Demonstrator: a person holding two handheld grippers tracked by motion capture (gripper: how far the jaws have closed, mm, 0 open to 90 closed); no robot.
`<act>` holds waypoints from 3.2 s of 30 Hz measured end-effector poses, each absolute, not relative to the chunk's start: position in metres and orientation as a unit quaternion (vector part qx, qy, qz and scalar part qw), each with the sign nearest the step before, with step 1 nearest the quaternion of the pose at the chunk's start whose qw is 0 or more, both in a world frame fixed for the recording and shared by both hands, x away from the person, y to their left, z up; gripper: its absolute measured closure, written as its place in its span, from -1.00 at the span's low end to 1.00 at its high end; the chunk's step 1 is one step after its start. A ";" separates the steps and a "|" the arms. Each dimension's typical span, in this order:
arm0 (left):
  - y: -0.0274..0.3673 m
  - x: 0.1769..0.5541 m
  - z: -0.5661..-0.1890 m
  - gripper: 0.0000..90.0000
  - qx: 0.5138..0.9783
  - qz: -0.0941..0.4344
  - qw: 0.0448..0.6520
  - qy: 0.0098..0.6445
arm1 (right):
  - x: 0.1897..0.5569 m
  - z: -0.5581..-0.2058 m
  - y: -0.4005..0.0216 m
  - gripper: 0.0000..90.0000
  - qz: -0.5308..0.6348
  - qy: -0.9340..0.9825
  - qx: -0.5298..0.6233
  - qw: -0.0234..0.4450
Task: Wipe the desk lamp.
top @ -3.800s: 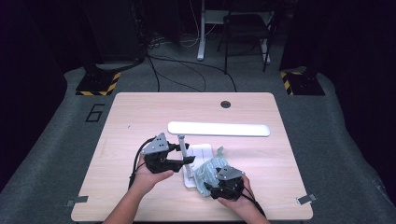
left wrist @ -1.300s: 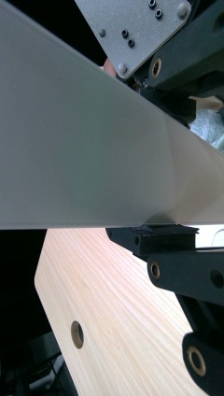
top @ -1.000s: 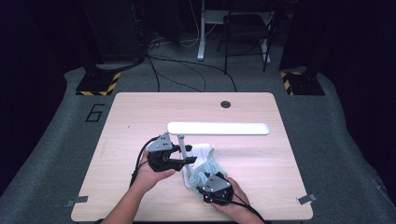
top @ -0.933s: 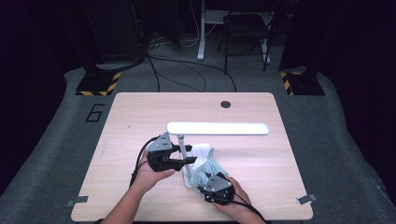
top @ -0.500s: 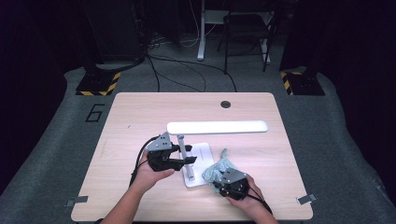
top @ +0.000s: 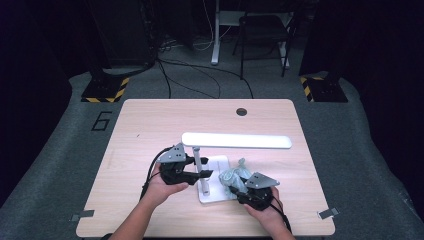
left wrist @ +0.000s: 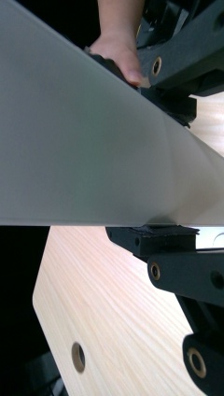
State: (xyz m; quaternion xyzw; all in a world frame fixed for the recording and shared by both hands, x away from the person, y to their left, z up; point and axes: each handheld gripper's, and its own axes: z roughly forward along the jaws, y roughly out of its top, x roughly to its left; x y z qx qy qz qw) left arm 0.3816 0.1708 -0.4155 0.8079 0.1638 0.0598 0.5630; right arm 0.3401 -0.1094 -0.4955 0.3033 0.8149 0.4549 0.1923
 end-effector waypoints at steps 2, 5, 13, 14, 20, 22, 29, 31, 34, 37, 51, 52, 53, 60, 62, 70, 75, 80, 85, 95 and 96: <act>0.169 0.380 -0.416 0.13 0.809 0.055 0.564 0.156 | 0.341 -0.503 -0.100 0.08 0.436 0.826 0.305 0.186; 0.170 0.379 -0.416 0.13 0.808 0.053 0.566 0.158 | 0.344 -0.510 -0.097 -0.05 0.428 0.828 0.316 0.178; 0.170 0.377 -0.416 0.13 0.807 0.049 0.568 0.152 | 0.342 -0.508 -0.105 0.03 0.425 0.828 0.318 0.182; 0.169 0.377 -0.416 0.13 0.808 0.049 0.568 0.151 | 0.343 -0.509 -0.105 0.09 0.421 0.828 0.321 0.185; 0.168 0.376 -0.417 0.12 0.805 0.049 0.570 0.153 | 0.342 -0.509 -0.105 0.29 0.410 0.830 0.324 0.195; 0.167 0.376 -0.417 0.13 0.806 0.056 0.569 0.154 | 0.343 -0.509 -0.105 0.33 0.410 0.831 0.322 0.194; 0.170 0.375 -0.415 0.09 0.802 0.049 0.574 0.157 | 0.341 -0.510 -0.106 0.20 0.419 0.819 0.344 0.190; 0.171 0.375 -0.414 0.08 0.800 0.052 0.576 0.157 | 0.341 -0.511 -0.107 0.14 0.429 0.811 0.350 0.189; 0.172 0.374 -0.414 0.06 0.799 0.053 0.577 0.160 | 0.339 -0.510 -0.106 0.05 0.436 0.801 0.361 0.195; 0.174 0.374 -0.413 0.04 0.800 0.055 0.575 0.159 | 0.339 -0.511 -0.104 0.00 0.431 0.797 0.373 0.201; 0.195 0.358 -0.407 -0.04 0.789 0.073 0.581 0.185 | 0.342 -0.515 -0.106 0.16 0.427 0.799 0.381 0.184; 0.198 0.357 -0.405 -0.02 0.788 0.070 0.584 0.185 | 0.342 -0.514 -0.106 0.19 0.425 0.800 0.381 0.184; 0.200 0.356 -0.403 0.02 0.788 0.066 0.583 0.184 | 0.342 -0.513 -0.105 0.21 0.423 0.800 0.387 0.179; 0.211 0.352 -0.394 0.28 0.795 0.061 0.578 0.174 | 0.343 -0.513 -0.105 0.29 0.428 0.792 0.399 0.176; 0.213 0.352 -0.396 0.30 0.792 0.060 0.579 0.186 | 0.342 -0.512 -0.106 0.35 0.430 0.788 0.405 0.174; 0.208 0.354 -0.403 0.21 0.798 0.089 0.561 0.201 | 0.344 -0.507 -0.109 0.47 0.453 0.774 0.416 0.150; 0.208 0.355 -0.405 0.18 0.799 0.092 0.559 0.200 | 0.342 -0.499 -0.105 0.48 0.466 0.770 0.412 0.145; 0.208 0.355 -0.405 0.16 0.796 0.087 0.563 0.204 | 0.343 -0.505 -0.097 0.12 0.444 0.778 0.402 0.191; 0.208 0.356 -0.407 0.15 0.796 0.088 0.562 0.208 | 0.350 -0.512 -0.090 -0.14 0.444 0.780 0.389 0.207; 0.207 0.356 -0.409 0.12 0.797 0.088 0.559 0.210 | 0.352 -0.517 -0.086 0.28 0.432 0.785 0.394 0.204; 0.207 0.356 -0.409 0.12 0.797 0.089 0.559 0.210 | 0.351 -0.516 -0.086 0.37 0.431 0.785 0.394 0.206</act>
